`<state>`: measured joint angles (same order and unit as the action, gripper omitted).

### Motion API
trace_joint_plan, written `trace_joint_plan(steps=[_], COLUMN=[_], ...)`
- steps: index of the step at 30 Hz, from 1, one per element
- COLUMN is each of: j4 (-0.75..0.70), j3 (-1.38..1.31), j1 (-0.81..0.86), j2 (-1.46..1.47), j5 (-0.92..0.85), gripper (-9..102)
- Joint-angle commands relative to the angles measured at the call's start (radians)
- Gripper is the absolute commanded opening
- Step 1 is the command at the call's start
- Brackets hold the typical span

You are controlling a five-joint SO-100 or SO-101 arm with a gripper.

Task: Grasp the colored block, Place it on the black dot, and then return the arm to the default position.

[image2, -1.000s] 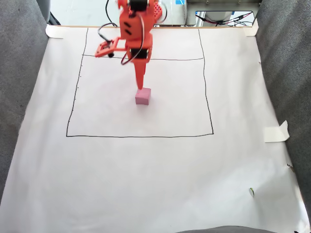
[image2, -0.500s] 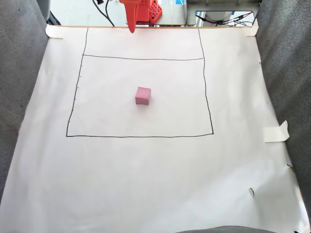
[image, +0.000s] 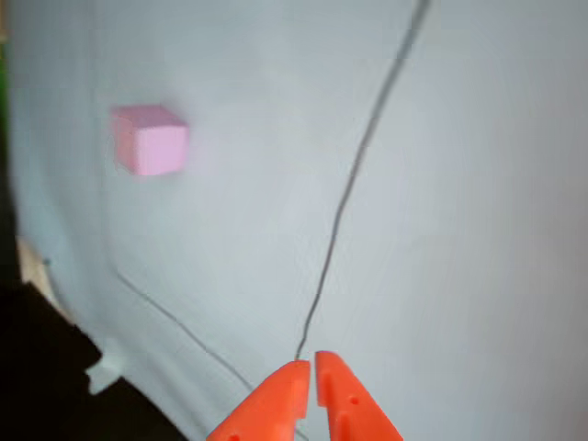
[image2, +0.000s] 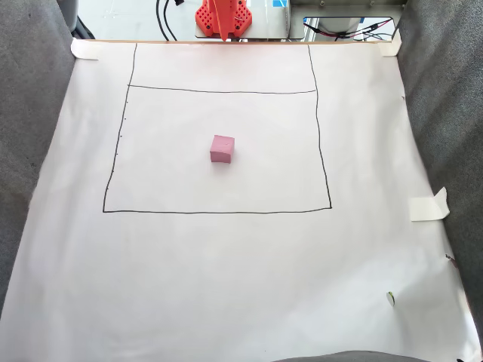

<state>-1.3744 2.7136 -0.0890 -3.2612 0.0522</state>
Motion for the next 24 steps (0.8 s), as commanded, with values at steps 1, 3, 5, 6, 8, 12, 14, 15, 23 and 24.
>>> trace_joint_plan(steps=[1,3,5,6,8,12,14,15,23,24], j4=[-0.009,-0.011,0.002,0.008,0.011,0.040,0.091,0.118,0.408,0.457], j3=[-0.008,0.002,0.029,0.040,0.049,0.072,0.097,0.109,0.250,0.276], j1=[0.006,0.002,-0.005,-0.005,-0.006,-0.006,-0.002,0.005,0.054,0.060], j2=[-0.008,-0.008,-0.008,-0.008,-0.008,-0.008,-0.008,-0.008,-0.008,-0.008], j5=[-0.002,0.008,0.014,0.015,0.014,-0.005,-0.026,-0.035,-0.166,-0.184], gripper=[0,0,0,0,0,0,0,0,0,0])
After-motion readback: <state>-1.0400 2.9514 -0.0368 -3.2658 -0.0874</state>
